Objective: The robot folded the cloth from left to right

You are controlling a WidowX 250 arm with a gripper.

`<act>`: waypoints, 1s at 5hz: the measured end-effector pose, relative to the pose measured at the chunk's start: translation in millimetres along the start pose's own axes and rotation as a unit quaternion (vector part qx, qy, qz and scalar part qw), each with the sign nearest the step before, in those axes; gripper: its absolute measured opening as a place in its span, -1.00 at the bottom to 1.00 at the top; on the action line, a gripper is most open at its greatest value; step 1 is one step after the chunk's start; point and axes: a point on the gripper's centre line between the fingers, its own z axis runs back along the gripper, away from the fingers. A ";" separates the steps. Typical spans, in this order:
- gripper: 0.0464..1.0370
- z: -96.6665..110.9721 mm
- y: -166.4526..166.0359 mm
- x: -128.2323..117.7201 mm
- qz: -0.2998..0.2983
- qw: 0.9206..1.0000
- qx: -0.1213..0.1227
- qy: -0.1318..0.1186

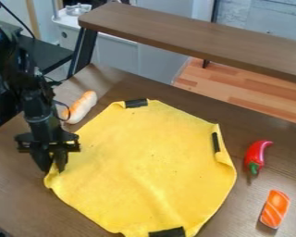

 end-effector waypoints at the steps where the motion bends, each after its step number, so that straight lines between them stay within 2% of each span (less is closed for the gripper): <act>1: -0.79 7.9 2.6 -3.0 0.013 0.998 -0.049 0.024; 2: -0.98 34.4 -14.1 7.0 0.009 0.995 -0.099 0.028; 3: -0.99 55.6 -43.9 24.2 0.029 0.990 -0.130 0.041; 4: -0.99 56.0 -94.1 30.8 0.038 0.986 -0.135 0.086; 5: -0.99 61.6 -132.5 36.6 0.039 0.986 -0.130 0.099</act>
